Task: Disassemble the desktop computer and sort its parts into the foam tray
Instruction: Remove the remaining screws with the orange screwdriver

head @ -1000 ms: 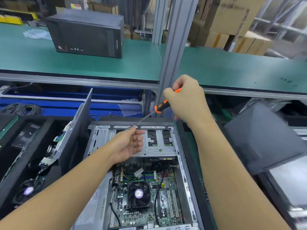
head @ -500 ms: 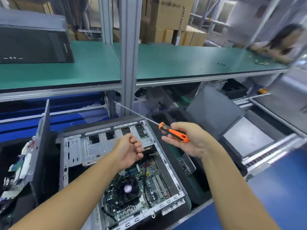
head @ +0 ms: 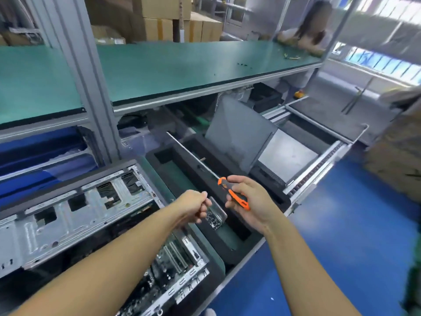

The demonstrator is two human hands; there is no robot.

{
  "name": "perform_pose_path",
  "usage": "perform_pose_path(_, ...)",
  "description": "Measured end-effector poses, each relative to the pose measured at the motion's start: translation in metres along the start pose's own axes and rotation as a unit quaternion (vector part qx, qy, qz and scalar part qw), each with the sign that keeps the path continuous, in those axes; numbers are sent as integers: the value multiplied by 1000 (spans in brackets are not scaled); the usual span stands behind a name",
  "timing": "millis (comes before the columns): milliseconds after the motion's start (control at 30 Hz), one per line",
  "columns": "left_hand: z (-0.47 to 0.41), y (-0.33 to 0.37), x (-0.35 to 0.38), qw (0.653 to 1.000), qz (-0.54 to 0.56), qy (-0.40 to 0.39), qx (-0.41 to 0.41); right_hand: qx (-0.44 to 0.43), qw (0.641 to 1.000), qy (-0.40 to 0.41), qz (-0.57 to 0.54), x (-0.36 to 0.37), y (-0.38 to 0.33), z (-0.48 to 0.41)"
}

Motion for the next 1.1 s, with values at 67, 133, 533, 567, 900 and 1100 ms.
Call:
perform_pose_path(67,-36,-3,11,998,-52,30,-32,-2,1000,3,20,-17,-4,-14)
perform_pose_path(133,-70,-14,21,992,-85,48,-74,4,1000,1,28,-33,-4,-29)
perform_pose_path(533,-145,-27,25,980,-48,134,-138,3,985,-94,142,-51,2,-102)
perform_pose_path(567,-144,-22,20,980,-28,146,-135,1,984,-101,148,-48,2,-106)
perform_pose_path(900,-40,59,-61,845,507,41,164,52,968,-237,56,51,28,-83)
perform_pose_path(1100,76,33,-135,844,456,151,241,84,917,-363,142,157,70,-13)
Point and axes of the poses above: each hand's wrist, its own z-axis away from the middle knuckle, its own x-axis out of the palm, y = z × x, the point moved 9 cm from there along -z, towards the middle knuckle, and after that the axes turned 8 degrees about -x, right-handed, at the moved point
